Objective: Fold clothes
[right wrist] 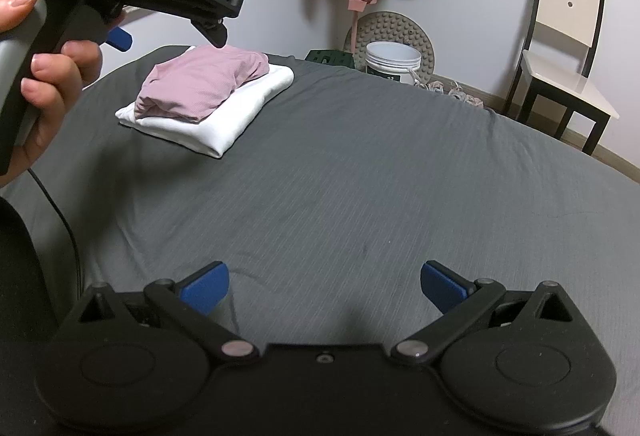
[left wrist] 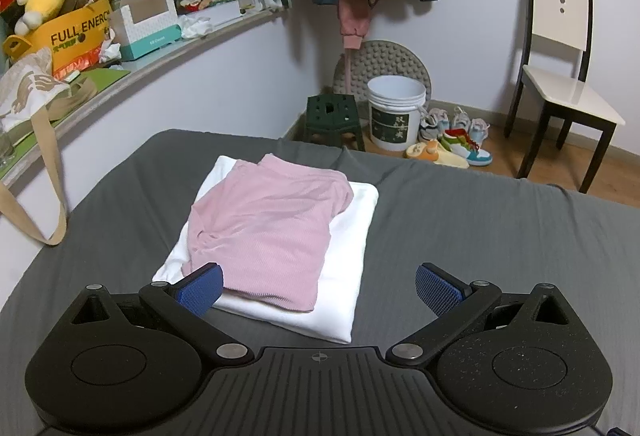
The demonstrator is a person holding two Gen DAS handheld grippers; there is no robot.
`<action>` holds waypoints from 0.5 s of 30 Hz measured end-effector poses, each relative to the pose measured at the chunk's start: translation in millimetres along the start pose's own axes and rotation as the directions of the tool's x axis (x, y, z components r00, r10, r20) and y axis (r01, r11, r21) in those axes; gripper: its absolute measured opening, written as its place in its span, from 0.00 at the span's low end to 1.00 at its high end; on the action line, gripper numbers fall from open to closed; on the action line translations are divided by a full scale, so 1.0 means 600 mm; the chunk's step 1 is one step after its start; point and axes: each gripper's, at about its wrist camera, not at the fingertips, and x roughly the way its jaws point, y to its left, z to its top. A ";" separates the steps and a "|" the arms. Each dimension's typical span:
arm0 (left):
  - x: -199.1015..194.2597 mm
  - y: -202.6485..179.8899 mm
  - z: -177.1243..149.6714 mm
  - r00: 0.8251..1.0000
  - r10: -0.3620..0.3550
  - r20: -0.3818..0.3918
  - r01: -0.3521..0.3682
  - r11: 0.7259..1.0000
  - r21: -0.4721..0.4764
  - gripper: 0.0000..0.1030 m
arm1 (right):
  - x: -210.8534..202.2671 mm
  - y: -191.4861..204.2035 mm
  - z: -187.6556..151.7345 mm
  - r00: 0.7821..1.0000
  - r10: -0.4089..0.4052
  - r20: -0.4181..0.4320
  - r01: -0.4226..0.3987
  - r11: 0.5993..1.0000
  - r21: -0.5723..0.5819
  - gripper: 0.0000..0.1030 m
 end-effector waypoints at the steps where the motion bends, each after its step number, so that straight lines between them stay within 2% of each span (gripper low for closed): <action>1: 0.002 0.004 0.000 1.000 0.002 0.001 -0.002 1.000 0.001 1.00 | 0.001 0.000 0.000 1.000 0.000 0.000 0.000 1.000 0.000 1.00; 15: 0.010 0.012 -0.003 1.000 0.015 -0.002 -0.015 1.000 0.019 1.00 | 0.000 -0.004 0.001 1.000 -0.001 0.001 0.001 1.000 0.010 1.00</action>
